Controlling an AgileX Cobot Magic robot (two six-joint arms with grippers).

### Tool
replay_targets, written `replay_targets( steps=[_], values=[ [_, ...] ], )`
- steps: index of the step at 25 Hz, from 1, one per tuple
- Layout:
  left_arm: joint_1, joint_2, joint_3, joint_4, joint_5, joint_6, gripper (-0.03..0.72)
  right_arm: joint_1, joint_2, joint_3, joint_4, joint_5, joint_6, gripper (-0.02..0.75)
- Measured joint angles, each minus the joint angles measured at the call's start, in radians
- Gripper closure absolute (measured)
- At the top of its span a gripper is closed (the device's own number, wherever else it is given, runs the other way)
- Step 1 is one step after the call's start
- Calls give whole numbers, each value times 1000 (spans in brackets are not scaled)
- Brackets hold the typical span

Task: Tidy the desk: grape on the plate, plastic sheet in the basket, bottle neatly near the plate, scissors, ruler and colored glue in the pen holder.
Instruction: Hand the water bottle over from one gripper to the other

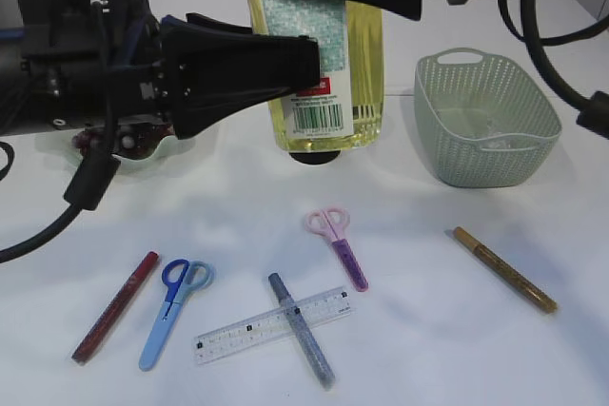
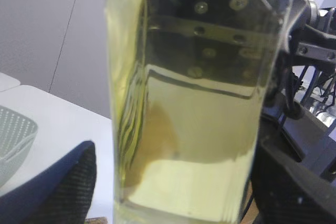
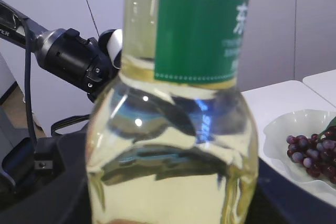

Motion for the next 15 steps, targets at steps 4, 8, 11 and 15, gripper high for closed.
replay_targets(
  steps=[4,8,11,15],
  values=[
    [-18,23,-27,2,-7,0,22,-2,0,0,0,0,0,276],
    [-50,42,-62,2,1,0,22,-2,0,0,0,4,0,276],
    [-74,64,-97,2,9,-6,22,-2,0,0,0,10,0,276],
    [-90,95,-133,4,11,-19,29,-2,0,0,0,12,0,276]
  ],
)
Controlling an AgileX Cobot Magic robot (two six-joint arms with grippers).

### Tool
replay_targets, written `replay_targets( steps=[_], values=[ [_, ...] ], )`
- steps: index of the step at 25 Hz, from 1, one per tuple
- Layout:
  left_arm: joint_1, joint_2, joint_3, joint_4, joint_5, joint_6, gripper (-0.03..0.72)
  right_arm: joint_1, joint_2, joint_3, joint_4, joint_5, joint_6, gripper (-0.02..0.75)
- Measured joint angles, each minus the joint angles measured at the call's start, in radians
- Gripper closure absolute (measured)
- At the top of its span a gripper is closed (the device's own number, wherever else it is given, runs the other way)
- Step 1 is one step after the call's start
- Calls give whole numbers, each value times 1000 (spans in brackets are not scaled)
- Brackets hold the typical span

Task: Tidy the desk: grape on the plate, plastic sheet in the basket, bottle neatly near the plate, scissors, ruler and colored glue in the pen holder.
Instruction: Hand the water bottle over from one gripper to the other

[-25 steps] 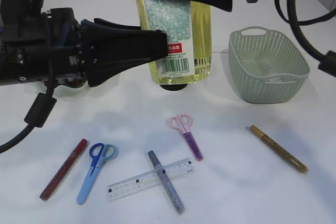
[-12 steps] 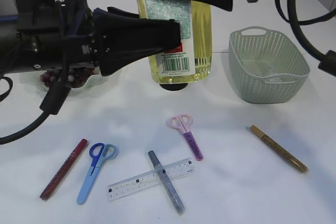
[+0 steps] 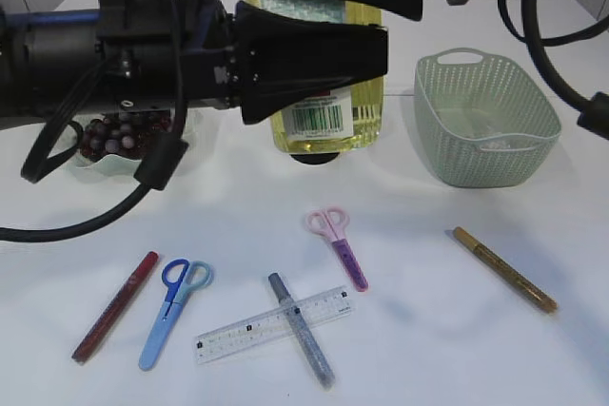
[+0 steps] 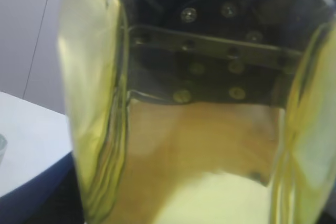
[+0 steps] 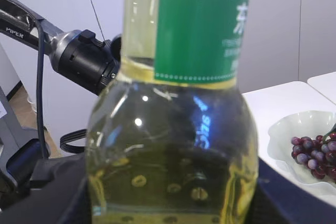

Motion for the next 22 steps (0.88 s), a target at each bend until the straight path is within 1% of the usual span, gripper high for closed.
replay_targets(
  steps=[6,8,11,22],
  values=[
    [-1,19,-15,19,-10,-13,43,0,0,0,0,-7,0,276],
    [-1,19,-15,26,-10,-13,68,0,0,0,0,-9,0,276],
    [-1,19,-15,27,-19,-13,129,0,0,0,0,-12,0,276],
    [-1,19,-18,27,-23,-13,204,0,0,0,-2,-12,2,276]
  ],
)
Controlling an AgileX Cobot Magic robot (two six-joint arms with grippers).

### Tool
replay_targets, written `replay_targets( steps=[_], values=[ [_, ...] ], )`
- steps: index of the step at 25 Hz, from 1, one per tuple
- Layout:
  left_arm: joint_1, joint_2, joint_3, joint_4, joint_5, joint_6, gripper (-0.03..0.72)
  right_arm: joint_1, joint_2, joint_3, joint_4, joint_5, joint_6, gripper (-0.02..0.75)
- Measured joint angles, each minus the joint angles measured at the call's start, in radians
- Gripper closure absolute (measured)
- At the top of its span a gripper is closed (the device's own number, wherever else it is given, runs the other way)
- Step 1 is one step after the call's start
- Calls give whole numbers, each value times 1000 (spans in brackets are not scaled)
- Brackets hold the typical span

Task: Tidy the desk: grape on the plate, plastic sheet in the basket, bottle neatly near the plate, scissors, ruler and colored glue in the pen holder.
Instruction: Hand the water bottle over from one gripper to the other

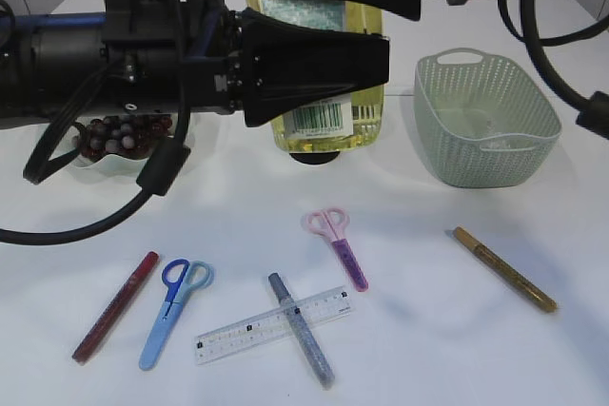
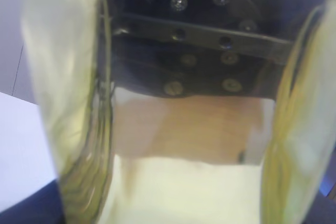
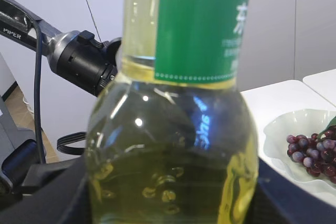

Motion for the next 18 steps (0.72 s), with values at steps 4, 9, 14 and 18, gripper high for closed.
replay_targets(
  steps=[4,9,14,18],
  values=[
    [0,0,0,0,0,0,205,0,0,0,0,-2,0,274],
    [0,0,0,0,0,0,230,0,0,0,0,-2,2,192],
    [0,0,0,0,0,11,236,0,0,0,0,-2,4,161],
    [0,0,0,0,2,20,237,0,0,0,0,-2,27,137]
  ],
)
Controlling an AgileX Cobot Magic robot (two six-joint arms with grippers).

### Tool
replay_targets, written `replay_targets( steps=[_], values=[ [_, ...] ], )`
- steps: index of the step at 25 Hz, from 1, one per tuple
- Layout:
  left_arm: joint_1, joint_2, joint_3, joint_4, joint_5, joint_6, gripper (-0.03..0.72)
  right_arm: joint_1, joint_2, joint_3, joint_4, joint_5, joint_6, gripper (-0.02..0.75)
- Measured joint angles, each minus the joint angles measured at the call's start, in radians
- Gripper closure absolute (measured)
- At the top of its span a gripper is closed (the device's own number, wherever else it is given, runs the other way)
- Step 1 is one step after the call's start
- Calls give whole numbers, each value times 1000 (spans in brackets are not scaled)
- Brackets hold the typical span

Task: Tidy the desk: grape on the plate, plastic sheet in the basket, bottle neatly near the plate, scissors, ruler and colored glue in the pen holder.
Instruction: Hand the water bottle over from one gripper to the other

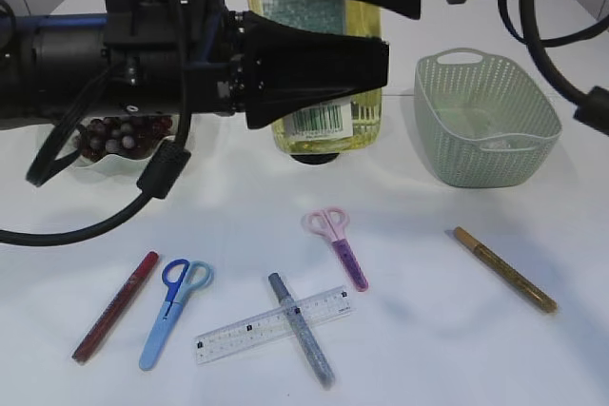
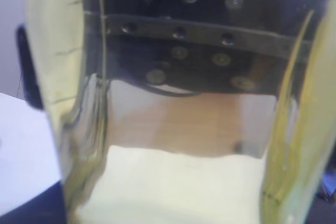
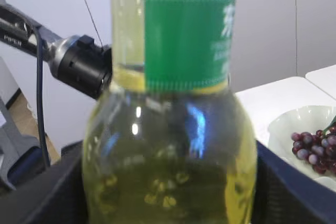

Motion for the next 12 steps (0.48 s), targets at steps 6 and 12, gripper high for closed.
replay_targets(
  steps=[6,12],
  values=[
    [0,10,2,35,29,6,238,0,0,0,43,-22,25,110],
    [0,13,4,39,37,10,238,-2,0,0,49,-26,27,109]
  ],
)
